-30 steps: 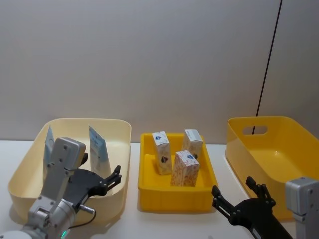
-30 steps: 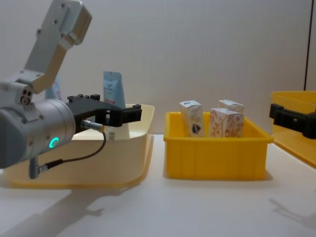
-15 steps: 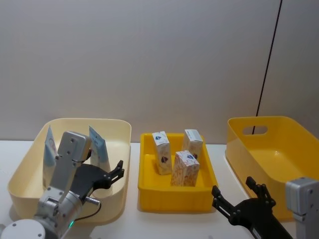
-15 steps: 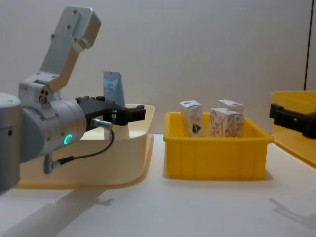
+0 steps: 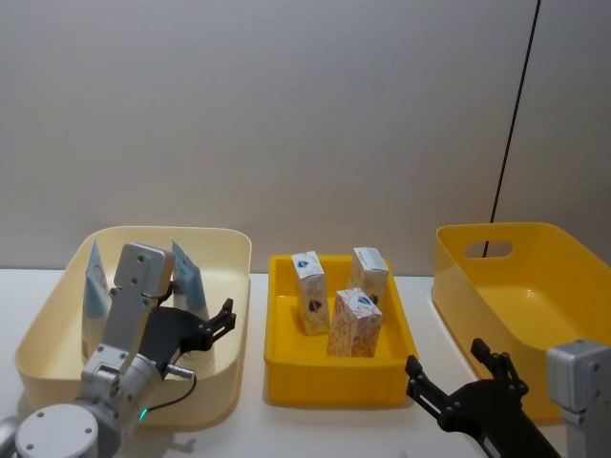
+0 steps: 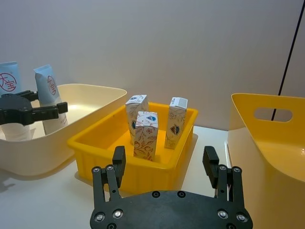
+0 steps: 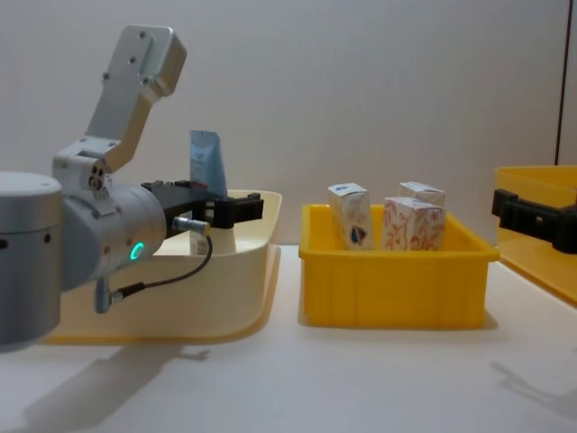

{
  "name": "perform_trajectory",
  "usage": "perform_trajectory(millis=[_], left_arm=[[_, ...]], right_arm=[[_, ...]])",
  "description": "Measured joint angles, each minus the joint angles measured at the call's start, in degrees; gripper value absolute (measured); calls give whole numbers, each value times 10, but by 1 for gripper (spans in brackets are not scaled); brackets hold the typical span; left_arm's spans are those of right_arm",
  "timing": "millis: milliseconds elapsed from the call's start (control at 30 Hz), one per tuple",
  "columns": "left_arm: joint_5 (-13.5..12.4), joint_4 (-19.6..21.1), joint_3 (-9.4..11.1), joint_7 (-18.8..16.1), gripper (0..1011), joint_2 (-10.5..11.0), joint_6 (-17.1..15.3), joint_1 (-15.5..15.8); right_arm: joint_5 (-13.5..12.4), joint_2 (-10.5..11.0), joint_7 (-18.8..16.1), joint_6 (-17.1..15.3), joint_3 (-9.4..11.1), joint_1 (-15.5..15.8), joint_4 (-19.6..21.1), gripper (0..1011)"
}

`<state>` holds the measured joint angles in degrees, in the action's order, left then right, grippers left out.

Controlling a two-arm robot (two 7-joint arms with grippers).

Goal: Bimanual collaborative sorting of washing and personal care products

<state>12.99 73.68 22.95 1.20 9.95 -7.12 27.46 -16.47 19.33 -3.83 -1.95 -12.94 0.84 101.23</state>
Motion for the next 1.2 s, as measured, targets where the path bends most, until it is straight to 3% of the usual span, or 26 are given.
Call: perform_trajectory(millis=[333,533,1033,1200], left_arm=[[0,-19,-4,-1,961,-9,4,10],[0,-26,-5,-1,812,-12,5,14],[0,-33,-7,-1,332,-15,6,18],[0,-29,-8,1,286,-14,7,15]], right_arm=[[0,0,0,0,0,0,0,1007],[0,0,0,0,0,0,0,1007],[0,0,0,0,0,0,0,1007],[0,0,0,0,0,0,0,1007]])
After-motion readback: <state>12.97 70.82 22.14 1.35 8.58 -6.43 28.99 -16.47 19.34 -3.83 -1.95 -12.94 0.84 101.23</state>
